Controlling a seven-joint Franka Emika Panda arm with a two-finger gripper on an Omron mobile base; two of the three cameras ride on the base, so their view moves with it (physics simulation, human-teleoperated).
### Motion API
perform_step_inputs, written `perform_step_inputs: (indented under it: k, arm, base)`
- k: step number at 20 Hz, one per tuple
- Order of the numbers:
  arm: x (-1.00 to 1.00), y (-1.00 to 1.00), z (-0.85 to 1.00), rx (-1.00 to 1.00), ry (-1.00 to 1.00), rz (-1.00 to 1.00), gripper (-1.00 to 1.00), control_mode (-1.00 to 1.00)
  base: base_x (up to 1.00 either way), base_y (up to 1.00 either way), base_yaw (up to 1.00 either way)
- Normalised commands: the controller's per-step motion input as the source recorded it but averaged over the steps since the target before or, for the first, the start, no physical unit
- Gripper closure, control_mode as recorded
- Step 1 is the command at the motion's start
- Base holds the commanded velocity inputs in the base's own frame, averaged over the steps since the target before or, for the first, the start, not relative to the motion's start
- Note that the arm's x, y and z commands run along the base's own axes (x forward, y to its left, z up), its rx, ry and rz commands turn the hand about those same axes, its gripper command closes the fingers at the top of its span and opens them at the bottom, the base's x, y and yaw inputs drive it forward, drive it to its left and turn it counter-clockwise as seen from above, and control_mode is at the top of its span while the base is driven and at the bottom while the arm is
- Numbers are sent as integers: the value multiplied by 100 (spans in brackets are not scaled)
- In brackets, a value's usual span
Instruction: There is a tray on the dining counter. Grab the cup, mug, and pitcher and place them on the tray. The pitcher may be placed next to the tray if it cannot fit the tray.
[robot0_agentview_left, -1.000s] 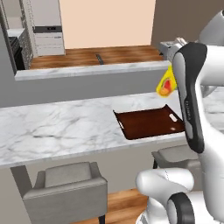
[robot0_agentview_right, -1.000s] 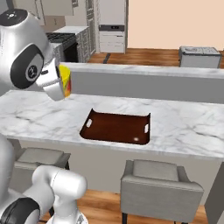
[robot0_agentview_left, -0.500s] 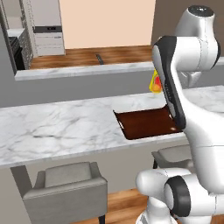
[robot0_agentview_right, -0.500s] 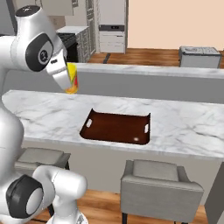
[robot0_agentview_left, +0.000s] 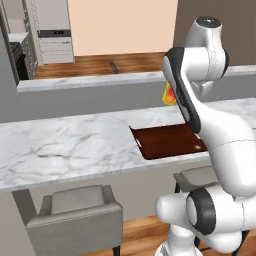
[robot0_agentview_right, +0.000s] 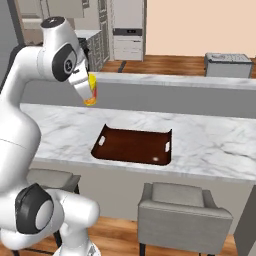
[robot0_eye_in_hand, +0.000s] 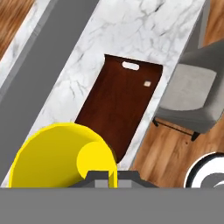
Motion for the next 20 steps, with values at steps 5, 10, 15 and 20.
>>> perform_step_inputs:
  k: [5,10,15,20]
  arm:
    - [63,0,-28,0,1,0,100,-100]
    - [53,0,-28,0,6,0,100,-100]
    - [38,0,-33,-1,7,0,100,-100]
    - [24,0,-42,-1,6,0,100,-100]
  base:
    - [0,0,0]
    - [0,0,0]
    - [0,0,0]
    - [0,0,0]
